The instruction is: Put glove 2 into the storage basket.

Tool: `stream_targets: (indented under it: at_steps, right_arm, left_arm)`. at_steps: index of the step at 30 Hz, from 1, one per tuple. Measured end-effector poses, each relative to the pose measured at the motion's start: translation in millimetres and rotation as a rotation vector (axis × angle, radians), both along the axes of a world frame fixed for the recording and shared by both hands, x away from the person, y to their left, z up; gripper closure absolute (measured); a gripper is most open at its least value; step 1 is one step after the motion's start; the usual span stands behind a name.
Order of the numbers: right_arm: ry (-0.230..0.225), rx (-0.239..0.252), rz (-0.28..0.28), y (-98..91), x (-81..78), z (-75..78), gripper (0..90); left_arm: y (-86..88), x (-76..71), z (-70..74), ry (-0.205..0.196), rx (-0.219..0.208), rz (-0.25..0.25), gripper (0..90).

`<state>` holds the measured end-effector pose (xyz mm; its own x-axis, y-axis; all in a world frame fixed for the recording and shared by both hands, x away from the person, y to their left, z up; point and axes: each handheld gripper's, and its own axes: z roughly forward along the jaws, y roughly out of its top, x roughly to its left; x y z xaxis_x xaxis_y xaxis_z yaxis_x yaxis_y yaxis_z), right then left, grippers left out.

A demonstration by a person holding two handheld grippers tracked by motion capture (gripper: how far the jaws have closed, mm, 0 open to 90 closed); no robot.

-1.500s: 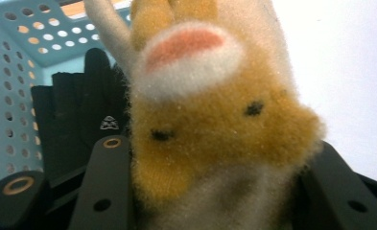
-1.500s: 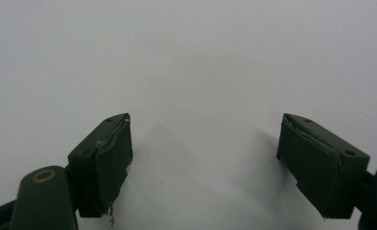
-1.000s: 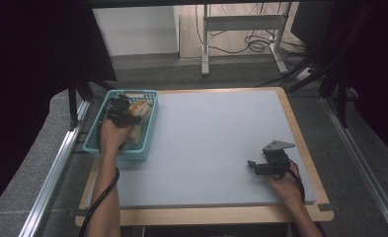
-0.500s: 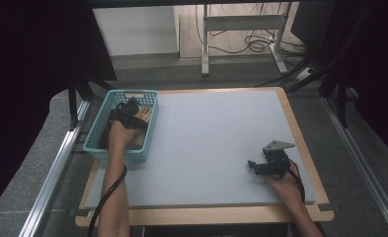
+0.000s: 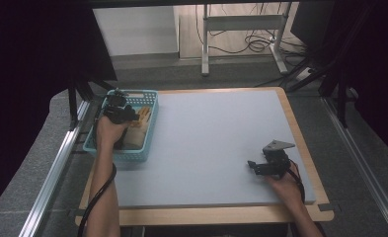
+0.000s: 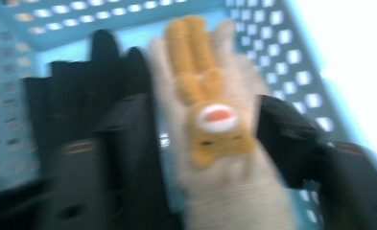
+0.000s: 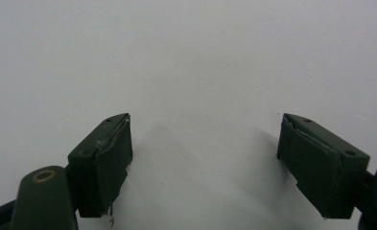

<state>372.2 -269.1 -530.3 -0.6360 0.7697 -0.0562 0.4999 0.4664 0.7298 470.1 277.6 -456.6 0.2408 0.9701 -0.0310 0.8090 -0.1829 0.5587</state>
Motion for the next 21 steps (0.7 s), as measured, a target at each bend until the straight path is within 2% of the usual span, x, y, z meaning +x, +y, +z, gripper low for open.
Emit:
stream_targets:
  at_steps: [1,2,3,4,8,11,15,19,21]
  right_arm:
    - [0.000,0.000,0.000,0.0,0.0,0.0,19.3]
    - [0.000,0.000,0.000,0.0,0.0,0.0,19.3]
    - [0.000,0.000,0.000,0.0,0.0,0.0,19.3]
    - [0.000,0.000,0.000,0.0,0.1,0.0,19.3]
    - [0.000,0.000,0.000,0.0,0.0,0.0,19.3]
    - [0.000,0.000,0.000,0.0,0.0,0.0,19.3]
    - [0.000,0.000,0.000,0.0,0.0,0.0,19.3]
    - [0.000,0.000,0.000,0.0,0.0,0.0,19.3]
    - [0.000,0.000,0.000,0.0,0.0,0.0,19.3]
  left_arm:
    - [0.9,-0.5,-2.0,0.001,0.019,0.009,54.5]
    - [0.6,-0.7,-4.3,0.011,0.062,0.016,61.2]
    - [-0.8,-0.3,-7.8,0.023,0.099,0.020,65.6]
    - [-1.7,0.6,-12.0,0.038,0.118,0.016,68.4]
    - [-4.1,3.6,-25.7,0.082,0.089,0.003,71.7]
    - [-7.4,4.0,-29.7,0.083,0.030,-0.021,72.3]
    - [-9.2,3.6,-28.0,0.081,0.038,-0.027,71.4]
    - [-3.0,0.4,-24.0,0.059,0.037,-0.012,61.9]
    - [0.0,-2.6,-22.4,0.036,0.042,-0.005,51.0]
